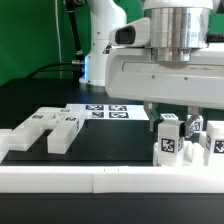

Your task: Assemble chair

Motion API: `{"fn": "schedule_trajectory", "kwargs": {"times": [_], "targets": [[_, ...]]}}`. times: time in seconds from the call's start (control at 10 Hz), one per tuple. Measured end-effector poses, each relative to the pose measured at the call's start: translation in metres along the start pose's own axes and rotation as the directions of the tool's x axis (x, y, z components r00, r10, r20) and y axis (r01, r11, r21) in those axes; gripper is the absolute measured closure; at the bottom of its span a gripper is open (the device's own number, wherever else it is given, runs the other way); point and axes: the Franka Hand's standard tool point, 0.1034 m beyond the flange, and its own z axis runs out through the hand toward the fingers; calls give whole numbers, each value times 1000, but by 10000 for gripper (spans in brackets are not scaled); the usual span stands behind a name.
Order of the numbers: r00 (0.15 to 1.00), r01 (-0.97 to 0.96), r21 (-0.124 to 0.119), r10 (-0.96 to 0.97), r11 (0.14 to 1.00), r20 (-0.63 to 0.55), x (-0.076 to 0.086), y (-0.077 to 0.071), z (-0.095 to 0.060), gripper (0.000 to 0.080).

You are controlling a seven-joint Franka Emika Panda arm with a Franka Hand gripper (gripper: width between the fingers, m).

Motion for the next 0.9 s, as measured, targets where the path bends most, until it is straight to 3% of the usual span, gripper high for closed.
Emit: {"fn": "schedule_trajectory", "kwargs": {"times": [0.2, 0.4, 0.9], "targets": [[967, -254, -1, 254, 967, 3, -2, -1, 0, 509], [878, -478, -6, 478, 878, 8, -4, -1, 0, 509], [587, -809, -12, 809, 588, 6, -5, -2, 0, 509]]}}
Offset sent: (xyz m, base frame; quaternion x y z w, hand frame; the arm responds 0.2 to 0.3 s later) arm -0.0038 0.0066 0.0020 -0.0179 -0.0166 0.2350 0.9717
